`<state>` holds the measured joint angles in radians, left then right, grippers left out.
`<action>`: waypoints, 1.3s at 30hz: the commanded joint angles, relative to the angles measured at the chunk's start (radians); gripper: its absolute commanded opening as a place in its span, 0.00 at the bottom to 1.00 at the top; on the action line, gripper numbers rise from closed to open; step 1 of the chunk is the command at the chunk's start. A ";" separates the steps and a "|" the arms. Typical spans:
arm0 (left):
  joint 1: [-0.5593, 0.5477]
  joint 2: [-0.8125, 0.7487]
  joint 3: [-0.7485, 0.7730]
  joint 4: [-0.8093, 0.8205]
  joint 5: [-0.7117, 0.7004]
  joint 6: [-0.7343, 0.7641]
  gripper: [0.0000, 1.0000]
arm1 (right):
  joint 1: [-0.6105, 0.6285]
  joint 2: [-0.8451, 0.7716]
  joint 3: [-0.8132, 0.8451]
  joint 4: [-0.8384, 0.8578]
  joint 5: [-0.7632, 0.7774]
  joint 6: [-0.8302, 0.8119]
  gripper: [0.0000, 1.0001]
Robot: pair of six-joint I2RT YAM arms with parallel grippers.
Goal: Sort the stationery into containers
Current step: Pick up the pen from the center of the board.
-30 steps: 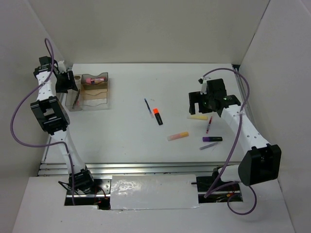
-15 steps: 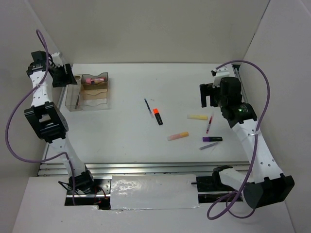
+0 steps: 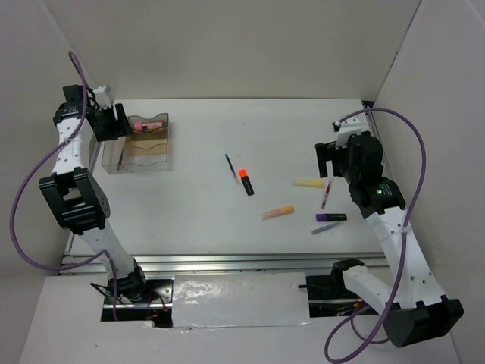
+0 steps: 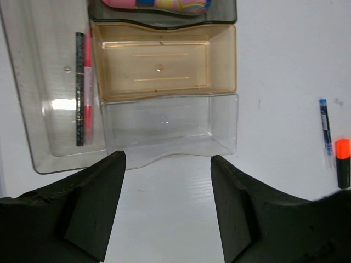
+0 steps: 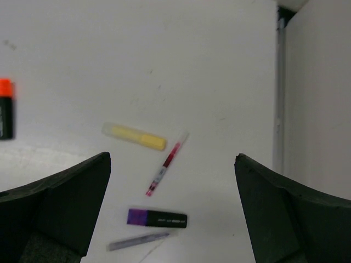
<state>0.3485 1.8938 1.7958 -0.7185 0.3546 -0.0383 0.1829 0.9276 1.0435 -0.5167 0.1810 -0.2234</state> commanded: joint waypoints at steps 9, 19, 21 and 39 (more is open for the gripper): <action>-0.017 -0.122 -0.145 0.070 0.075 -0.023 0.75 | -0.002 0.132 -0.066 -0.256 -0.290 -0.209 1.00; 0.009 -0.104 -0.216 0.123 0.150 -0.078 0.74 | -0.025 0.300 -0.008 -0.278 -0.269 -0.024 0.86; 0.015 -0.098 -0.223 0.131 0.165 -0.090 0.74 | -0.031 0.333 -0.005 -0.237 -0.238 0.062 0.88; 0.069 -0.101 -0.314 0.188 0.210 -0.124 0.73 | -0.218 0.678 0.098 -0.204 -0.146 0.400 0.57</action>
<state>0.4057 1.8008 1.4944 -0.5632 0.5278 -0.1543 -0.0311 1.5887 1.1023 -0.7685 -0.0029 0.1459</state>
